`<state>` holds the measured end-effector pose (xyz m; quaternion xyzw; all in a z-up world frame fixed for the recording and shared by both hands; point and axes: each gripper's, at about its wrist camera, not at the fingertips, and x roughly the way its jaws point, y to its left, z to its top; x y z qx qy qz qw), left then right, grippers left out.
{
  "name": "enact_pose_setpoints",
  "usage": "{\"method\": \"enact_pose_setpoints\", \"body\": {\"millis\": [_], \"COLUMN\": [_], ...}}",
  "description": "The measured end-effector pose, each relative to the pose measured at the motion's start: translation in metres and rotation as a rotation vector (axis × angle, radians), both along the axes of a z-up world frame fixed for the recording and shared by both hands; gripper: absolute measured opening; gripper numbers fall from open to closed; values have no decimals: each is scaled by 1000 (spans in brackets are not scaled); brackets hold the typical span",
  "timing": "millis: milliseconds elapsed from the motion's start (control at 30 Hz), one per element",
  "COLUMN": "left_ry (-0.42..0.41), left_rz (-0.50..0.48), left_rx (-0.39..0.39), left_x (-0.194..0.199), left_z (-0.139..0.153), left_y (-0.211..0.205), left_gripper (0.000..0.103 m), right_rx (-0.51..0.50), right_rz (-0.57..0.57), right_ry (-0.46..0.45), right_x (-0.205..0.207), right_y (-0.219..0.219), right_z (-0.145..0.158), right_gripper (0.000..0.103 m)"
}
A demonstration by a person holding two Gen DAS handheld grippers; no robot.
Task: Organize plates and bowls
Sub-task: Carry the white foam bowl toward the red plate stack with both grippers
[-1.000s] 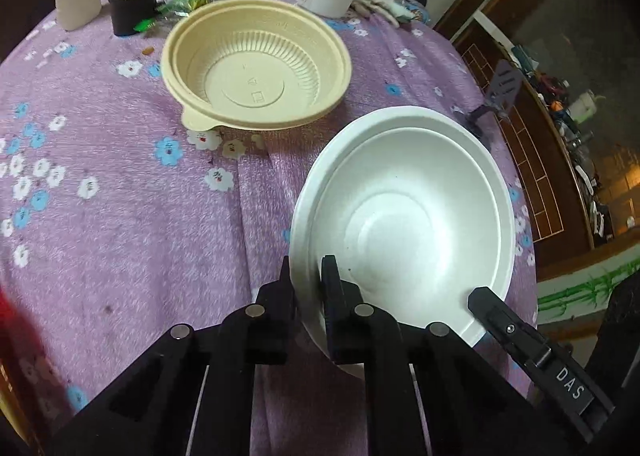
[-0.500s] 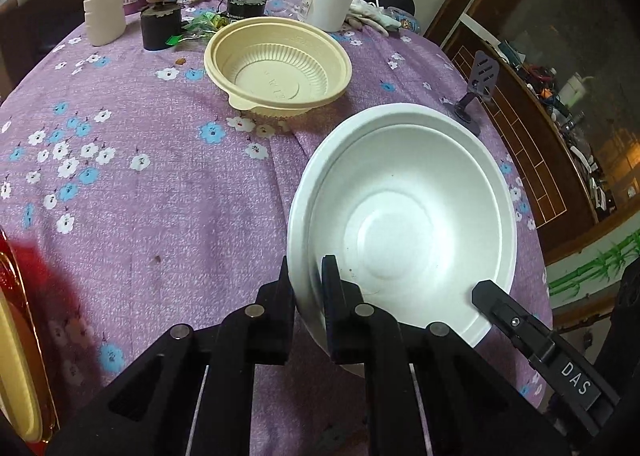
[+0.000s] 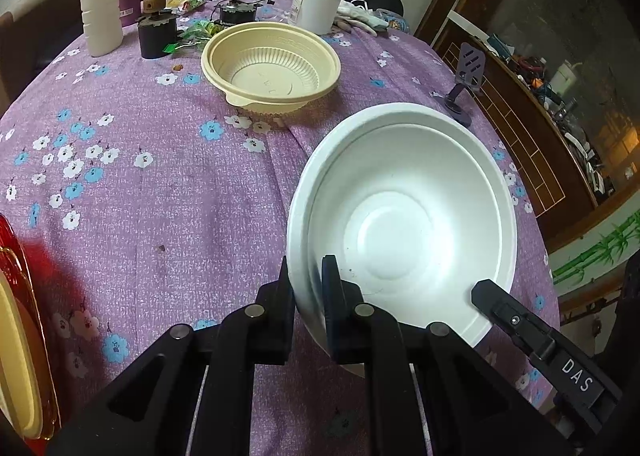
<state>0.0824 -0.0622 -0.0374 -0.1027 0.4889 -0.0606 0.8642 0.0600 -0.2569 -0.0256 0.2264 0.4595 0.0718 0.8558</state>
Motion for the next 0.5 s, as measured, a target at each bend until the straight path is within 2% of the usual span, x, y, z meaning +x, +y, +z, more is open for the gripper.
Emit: {"method": "enact_pose_setpoints", "body": {"millis": [500], "left_ry": [-11], "left_rz": [0], "left_rx": [2], "left_x": [-13], "left_z": [3], "left_y": [5], "left_gripper": [10], "right_rx": [-5], "right_rz": [5], "right_ry": [-13], "right_x": [-13], "right_y": [6], "right_z": [3], "right_gripper": [7]}}
